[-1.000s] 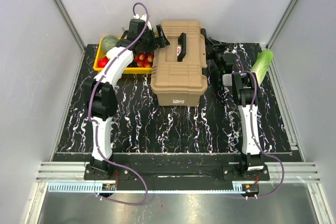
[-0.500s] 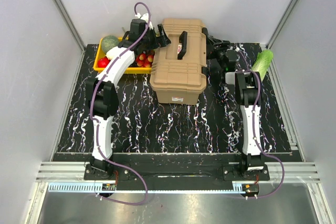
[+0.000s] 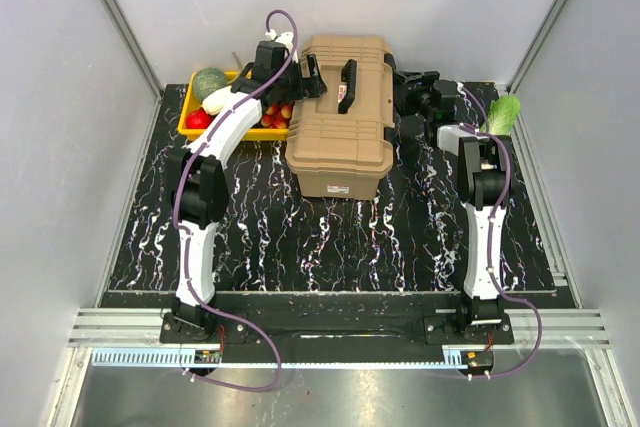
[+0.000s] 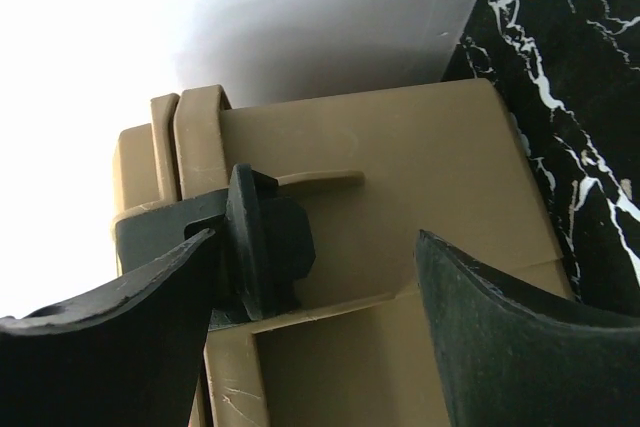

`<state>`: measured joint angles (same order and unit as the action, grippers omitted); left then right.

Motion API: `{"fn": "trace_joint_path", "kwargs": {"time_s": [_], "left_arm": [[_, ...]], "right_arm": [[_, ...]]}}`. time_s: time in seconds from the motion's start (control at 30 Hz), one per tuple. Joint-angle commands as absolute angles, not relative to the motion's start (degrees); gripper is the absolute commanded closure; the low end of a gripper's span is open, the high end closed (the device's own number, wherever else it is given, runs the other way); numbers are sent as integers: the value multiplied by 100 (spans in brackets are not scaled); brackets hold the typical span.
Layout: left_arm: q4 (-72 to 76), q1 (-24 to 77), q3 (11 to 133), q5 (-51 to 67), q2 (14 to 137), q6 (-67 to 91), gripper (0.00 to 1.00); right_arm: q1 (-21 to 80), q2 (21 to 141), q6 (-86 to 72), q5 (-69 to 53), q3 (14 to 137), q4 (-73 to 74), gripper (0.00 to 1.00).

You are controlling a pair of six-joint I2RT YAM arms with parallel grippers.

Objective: Pack the tool kit

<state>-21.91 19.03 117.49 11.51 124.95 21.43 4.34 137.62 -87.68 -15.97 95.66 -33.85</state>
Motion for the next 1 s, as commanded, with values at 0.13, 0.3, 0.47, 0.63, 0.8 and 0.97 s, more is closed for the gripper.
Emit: {"fn": "trace_joint_path", "kwargs": {"time_s": [0.13,0.3,0.47,0.63,0.8,0.97], "left_arm": [[-2470,1986,11602,896,12428,1925,1],[-2514,1995,11602,879,12428,1916,1],[-2549,1995,11593,896,12401,1899,1],[-2549,1995,11558,1045,12393,1890,1],[-2558,1995,11417,1274,12340,1881,1],[-2663,1986,11276,1389,12270,1863,1]], "right_arm": [[668,13263,-7814,-2066,9729,-2014,18],[633,13184,-7664,-1908,9581,-1662,22],[475,12956,-7340,-1767,9396,-1285,32],[334,12674,-6585,-1389,9474,-537,38],[281,12376,-5636,-748,9676,147,48],[255,12550,-4126,-246,10781,1044,60]]}}
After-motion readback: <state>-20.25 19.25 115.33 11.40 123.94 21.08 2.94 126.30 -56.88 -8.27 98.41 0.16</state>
